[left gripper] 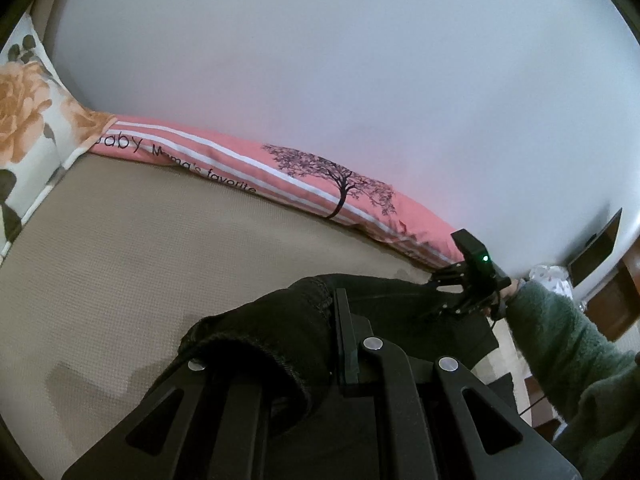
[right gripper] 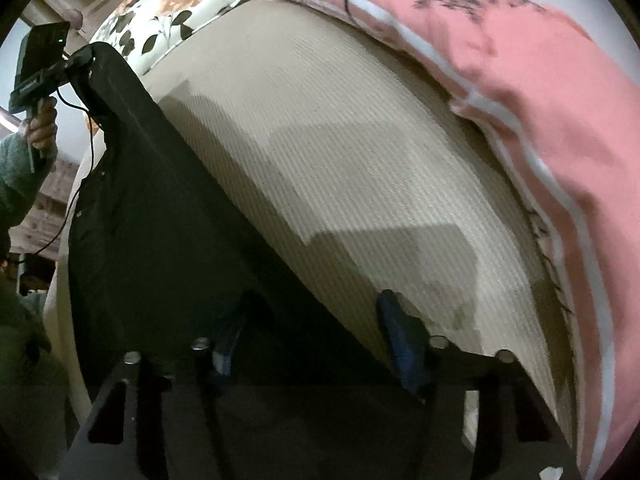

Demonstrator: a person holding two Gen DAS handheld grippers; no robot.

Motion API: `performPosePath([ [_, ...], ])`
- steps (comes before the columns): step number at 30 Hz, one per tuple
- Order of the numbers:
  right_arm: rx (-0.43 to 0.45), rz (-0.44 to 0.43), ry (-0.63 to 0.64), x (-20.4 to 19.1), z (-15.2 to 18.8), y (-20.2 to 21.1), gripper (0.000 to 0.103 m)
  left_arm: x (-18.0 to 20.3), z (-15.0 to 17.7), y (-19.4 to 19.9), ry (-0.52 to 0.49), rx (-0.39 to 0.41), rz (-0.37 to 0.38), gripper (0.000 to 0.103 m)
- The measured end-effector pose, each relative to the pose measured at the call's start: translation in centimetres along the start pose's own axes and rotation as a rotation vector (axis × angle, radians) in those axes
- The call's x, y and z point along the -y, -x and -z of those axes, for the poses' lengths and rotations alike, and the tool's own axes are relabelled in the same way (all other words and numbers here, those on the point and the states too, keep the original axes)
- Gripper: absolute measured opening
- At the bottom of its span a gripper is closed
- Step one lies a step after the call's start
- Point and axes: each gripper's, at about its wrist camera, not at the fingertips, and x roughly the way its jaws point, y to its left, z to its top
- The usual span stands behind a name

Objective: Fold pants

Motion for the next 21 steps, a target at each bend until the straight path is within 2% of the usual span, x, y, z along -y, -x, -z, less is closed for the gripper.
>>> performPosePath([
  [2, -0.005, 0.025, -0.014, 0.5, 0.6, 0.4, 0.047, -0.1, -0.1, -0.1, 0.007, 0.002, -0.003, 0.009],
  [4, -0.010, 0.061, -0.036, 0.8, 0.9, 0.1, 0.040, -0.3, -0.1, -0.6, 0.004, 0.000, -0.010, 0.009],
  [7, 0.025, 0.129, -0.076, 0.9, 2.0, 0.5, 0.033, -0.9, -0.4, -1.5, 0.006, -0.009, -0.031, 0.009],
  [9, 0.040, 0.191, -0.091, 0.3, 2.4, 0.7, 0.021, -1.5, -0.5, -2.0, 0.009, -0.017, -0.041, 0.009],
  [12, 0.060, 0.264, -0.095, -0.7, 2.8, 1.0, 0.013, -1.8, -0.7, -2.5, 0.003, -0.016, -0.056, 0.009],
  [17, 0.131, 0.390, -0.141, -4.1, 3.8, 2.9, 0.010, -1.8, -1.0, -2.4, -0.022, -0.011, -0.084, 0.009],
  [21, 0.181, 0.447, -0.179, -7.2, 4.9, 4.9, 0.008, -1.1, -1.0, -1.5, -0.052, -0.010, -0.081, 0.009],
])
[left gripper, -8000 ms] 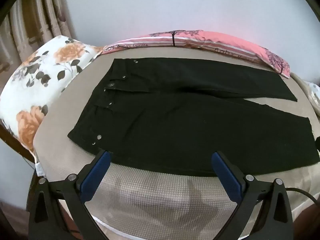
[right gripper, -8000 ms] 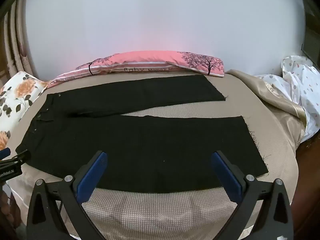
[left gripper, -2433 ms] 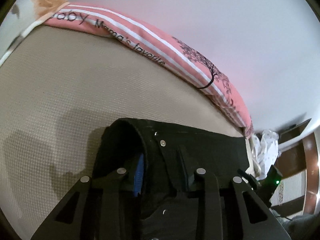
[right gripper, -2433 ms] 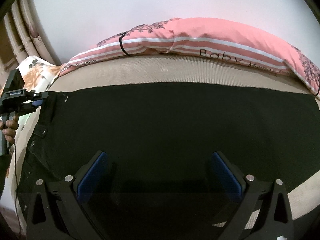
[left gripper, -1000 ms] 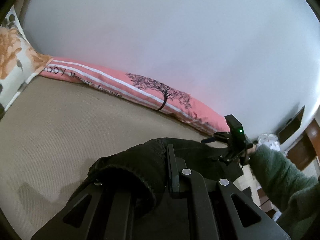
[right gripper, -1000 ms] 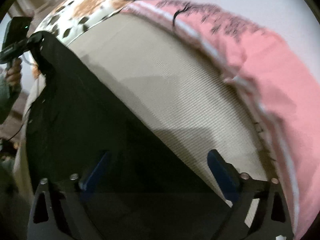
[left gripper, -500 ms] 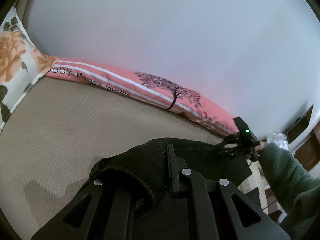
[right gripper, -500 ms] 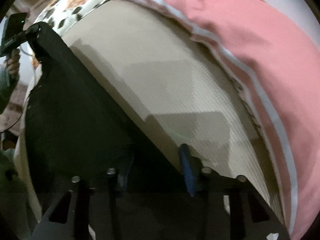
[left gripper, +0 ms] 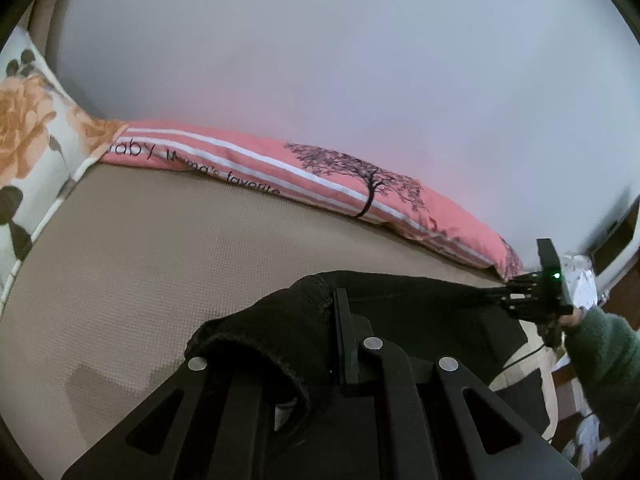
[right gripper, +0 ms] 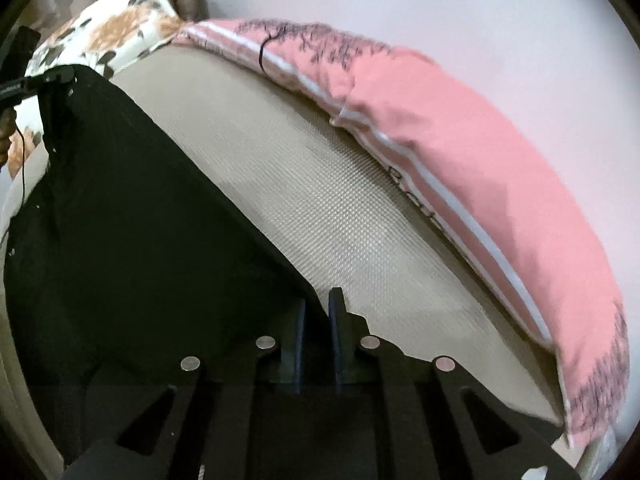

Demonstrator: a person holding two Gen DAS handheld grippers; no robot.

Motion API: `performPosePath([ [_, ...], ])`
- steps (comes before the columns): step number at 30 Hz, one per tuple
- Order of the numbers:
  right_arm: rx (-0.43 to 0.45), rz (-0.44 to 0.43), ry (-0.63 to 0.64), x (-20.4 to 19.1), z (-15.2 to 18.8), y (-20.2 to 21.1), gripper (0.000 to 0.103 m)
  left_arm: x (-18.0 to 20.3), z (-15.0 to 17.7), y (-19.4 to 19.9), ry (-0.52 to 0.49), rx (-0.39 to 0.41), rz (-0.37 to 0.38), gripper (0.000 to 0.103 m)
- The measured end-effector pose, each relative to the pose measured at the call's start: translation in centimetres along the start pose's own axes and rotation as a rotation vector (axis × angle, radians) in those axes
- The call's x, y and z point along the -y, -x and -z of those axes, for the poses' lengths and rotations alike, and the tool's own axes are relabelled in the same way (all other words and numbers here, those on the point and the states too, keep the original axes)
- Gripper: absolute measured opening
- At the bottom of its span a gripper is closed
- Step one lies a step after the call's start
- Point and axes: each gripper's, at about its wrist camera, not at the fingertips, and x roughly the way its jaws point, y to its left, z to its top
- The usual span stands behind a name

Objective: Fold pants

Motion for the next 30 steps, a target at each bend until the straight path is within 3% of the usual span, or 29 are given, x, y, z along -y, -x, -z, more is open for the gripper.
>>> performPosePath([
  [8, 0.060, 0.079, -0.041, -4.3, 5.2, 7.8, 0.007, 2.2, 2.2, 4.9, -0.074, -0.011, 0.048, 0.009],
  [15, 0.054, 0.058, -0.082, -9.1, 10.6, 11.0, 0.006, 3.5, 6.6, 9.1, -0.111, -0.074, 0.075, 0.010],
  [23, 0.013, -0.035, -0.190, -13.2, 16.8, 9.8, 0.006, 3.1, 13.3, 10.6, -0.133, -0.193, 0.053, 0.014],
  [27, -0.037, -0.055, -0.217, -14.4, 18.8, 7.0, 0.006, 2.4, 16.7, 9.5, -0.141, -0.269, 0.003, 0.017],
  [30, -0.071, -0.042, -0.215, -15.0, 19.6, 5.2, 0.006, 2.3, 18.8, 8.8, -0.184, -0.319, -0.058, 0.025],
])
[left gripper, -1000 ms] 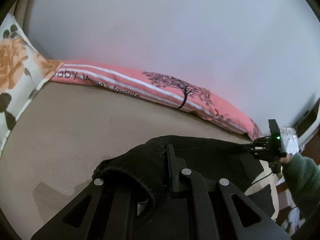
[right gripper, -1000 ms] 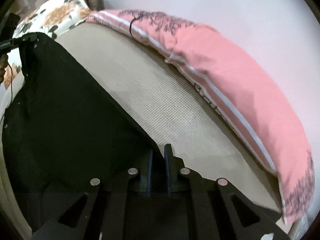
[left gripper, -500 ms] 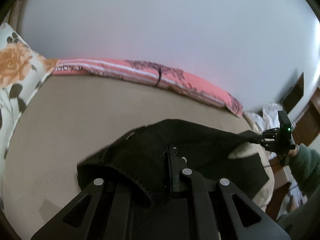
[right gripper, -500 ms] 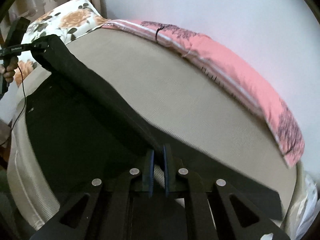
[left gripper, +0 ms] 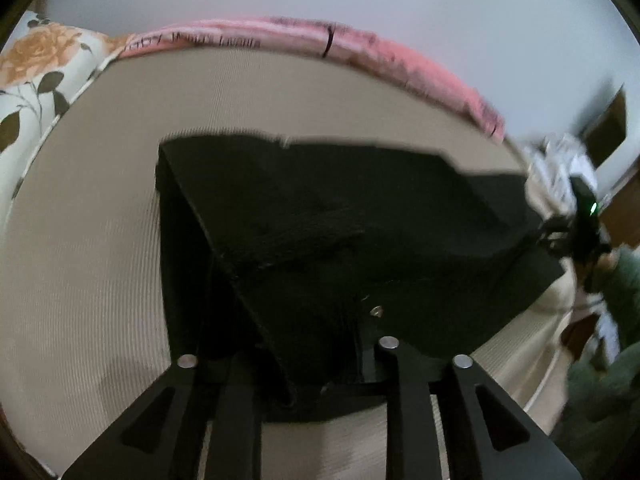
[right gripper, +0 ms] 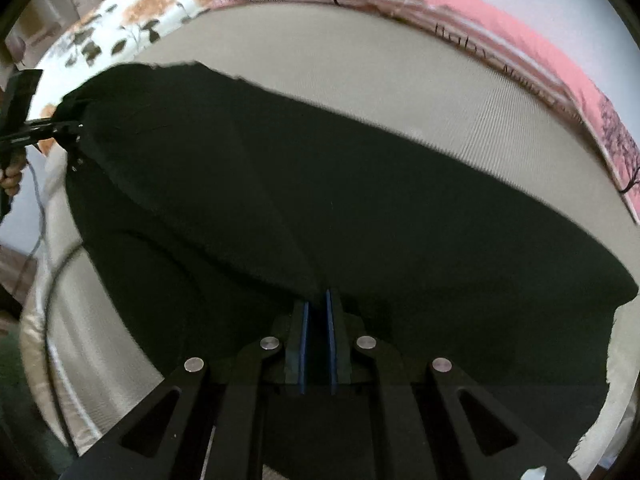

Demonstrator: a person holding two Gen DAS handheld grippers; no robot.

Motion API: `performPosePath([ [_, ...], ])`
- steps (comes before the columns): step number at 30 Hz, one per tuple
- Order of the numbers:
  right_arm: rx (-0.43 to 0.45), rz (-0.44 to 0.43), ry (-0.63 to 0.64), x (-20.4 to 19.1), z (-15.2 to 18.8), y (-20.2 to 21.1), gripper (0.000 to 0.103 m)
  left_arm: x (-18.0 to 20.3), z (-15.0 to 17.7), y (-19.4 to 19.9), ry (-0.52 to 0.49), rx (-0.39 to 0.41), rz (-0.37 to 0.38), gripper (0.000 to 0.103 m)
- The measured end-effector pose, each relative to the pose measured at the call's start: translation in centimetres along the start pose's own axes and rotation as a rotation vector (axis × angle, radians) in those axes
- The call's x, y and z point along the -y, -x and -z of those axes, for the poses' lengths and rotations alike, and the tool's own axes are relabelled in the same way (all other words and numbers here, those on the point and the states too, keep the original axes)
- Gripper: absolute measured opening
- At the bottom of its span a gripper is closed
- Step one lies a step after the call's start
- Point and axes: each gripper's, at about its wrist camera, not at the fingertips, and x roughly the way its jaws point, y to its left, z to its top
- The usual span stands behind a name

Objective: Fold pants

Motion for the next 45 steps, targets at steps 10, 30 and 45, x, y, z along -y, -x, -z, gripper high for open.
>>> performPosePath([
  [10, 0.010, 0.017, -0.061, -0.7, 0.0, -0.8, 0.024, -0.3, 2.9, 1.6, -0.023, 0.010, -0.228, 0.065],
  [30, 0.153, -0.241, -0.583, 3.9, 6.6, 4.5, 0.044, 0.9, 5.4, 5.5, 0.498, 0.101, 0.007, 0.065],
  [45, 0.221, -0.341, -0.858, 6.5, 6.0, -0.7, 0.044, -0.2, 4.6, 1.3, 0.728, 0.070, 0.075, 0.065],
])
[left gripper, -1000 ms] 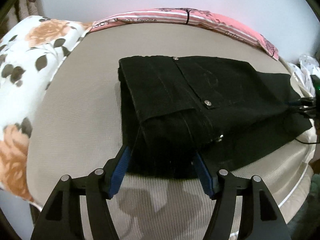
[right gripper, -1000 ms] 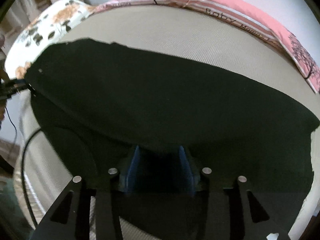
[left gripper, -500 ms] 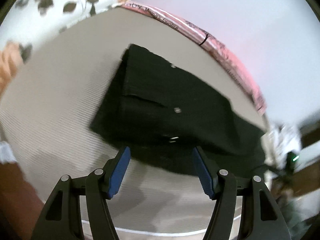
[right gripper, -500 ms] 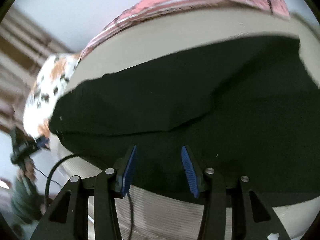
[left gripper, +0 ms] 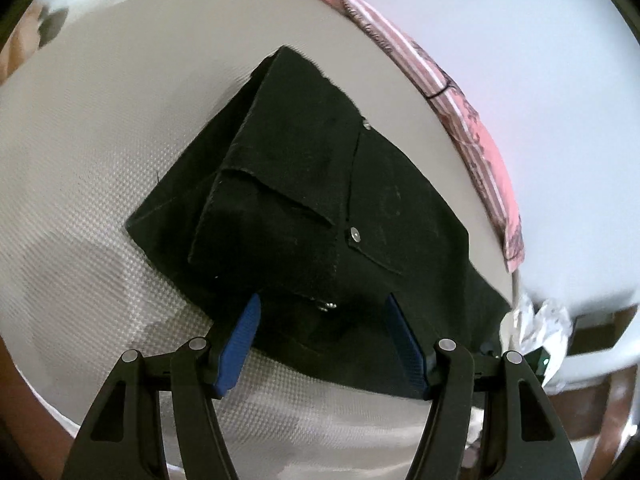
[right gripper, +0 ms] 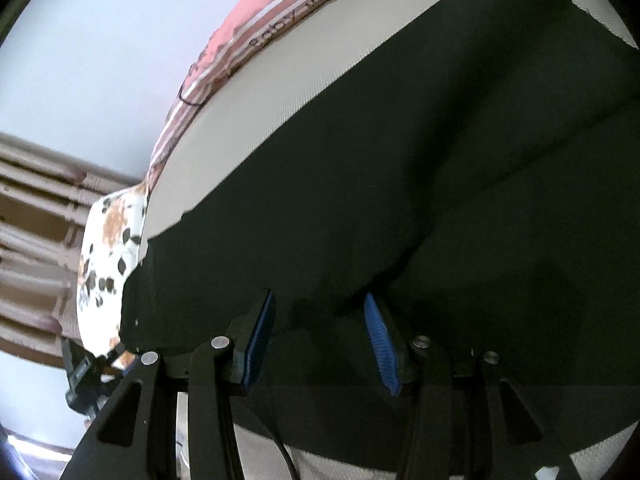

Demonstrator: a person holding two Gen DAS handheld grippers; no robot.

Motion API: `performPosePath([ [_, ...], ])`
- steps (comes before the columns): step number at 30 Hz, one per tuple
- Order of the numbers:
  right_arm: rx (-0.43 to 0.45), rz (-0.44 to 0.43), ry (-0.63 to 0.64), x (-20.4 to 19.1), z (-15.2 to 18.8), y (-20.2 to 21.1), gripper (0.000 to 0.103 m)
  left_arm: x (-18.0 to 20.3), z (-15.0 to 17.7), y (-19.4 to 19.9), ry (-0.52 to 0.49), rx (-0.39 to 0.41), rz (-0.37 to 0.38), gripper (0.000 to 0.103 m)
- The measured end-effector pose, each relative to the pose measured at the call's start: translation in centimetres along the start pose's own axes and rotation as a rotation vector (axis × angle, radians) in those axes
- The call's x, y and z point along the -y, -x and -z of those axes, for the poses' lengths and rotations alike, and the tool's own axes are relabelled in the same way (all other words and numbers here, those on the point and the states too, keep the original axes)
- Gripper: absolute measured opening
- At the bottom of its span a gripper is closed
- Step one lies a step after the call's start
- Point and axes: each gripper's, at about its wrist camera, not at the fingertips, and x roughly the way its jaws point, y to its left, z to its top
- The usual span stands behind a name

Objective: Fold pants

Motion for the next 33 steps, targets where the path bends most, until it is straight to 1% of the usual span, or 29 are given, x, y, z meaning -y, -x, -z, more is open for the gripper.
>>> performPosePath([
  [2, 0.012, 0.009, -0.003, -0.1, -0.4, -0.2, 0.042, -0.2, -0.3, -0.4, 0.022, -0.007, 0.005, 0.065],
  [6, 0.029, 0.020, -0.012, 0.1, -1.0, -0.4, 0.035, -0.3, -0.8, -0.9, 0.045, -0.011, 0.007, 0.065],
  [8, 0.033, 0.013, -0.027, 0.3, -1.4, -0.4, 0.034, -0.5, -1.0, -1.0, 0.055, -0.019, 0.012, 0.065],
  [13, 0.035, 0.016, -0.030, 0.4, -1.6, -0.5, 0.033, -1.6, -1.6, -0.6, 0.114, -0.037, 0.061, 0.065],
  [16, 0.035, 0.018, -0.025, 0.4, -1.7, -0.4, 0.033, -1.8, -1.8, 0.4, 0.122, -0.027, 0.031, 0.065],
  [19, 0.033, 0.016, -0.023, 0.4, -1.7, -0.5, 0.033, -1.9, -2.1, 1.4, 0.122, -0.001, 0.022, 0.065],
  [22, 0.035, 0.015, -0.026, 0.4, -1.6, -0.5, 0.033, -2.2, -2.2, 0.9, 0.143, -0.013, 0.003, 0.065],
  [24, 0.033, 0.016, -0.033, 0.3, -1.6, -0.5, 0.033, -2.1, -2.2, 0.1, 0.145, -0.026, -0.023, 0.065],
  [28, 0.030, 0.001, -0.050, 0.5, -1.7, -0.5, 0.032, -2.2, -2.1, -0.5, 0.150, -0.030, -0.047, 0.064],
  [29, 0.034, 0.004, -0.051, 0.5, -1.7, -0.4, 0.026, -2.2, -2.1, -0.5, 0.155, -0.026, -0.054, 0.061],
  [30, 0.033, 0.010, -0.049, 0.5, -1.7, -0.5, 0.014, -2.2, -2.1, -0.6, 0.158, -0.023, -0.065, 0.059],
  [31, 0.027, 0.014, -0.048, 0.5, -1.7, -0.6, 0.009, -1.9, -2.3, -0.8, 0.157, -0.024, -0.078, 0.054],
  [32, 0.018, 0.016, -0.049, 0.5, -1.6, -0.8, 0.008, -1.8, -2.4, -0.9, 0.160, -0.026, -0.087, 0.050],
  [33, 0.019, 0.020, -0.054, 0.6, -1.5, -0.8, 0.007, -1.8, -2.6, -0.9, 0.160, -0.029, -0.098, 0.048],
])
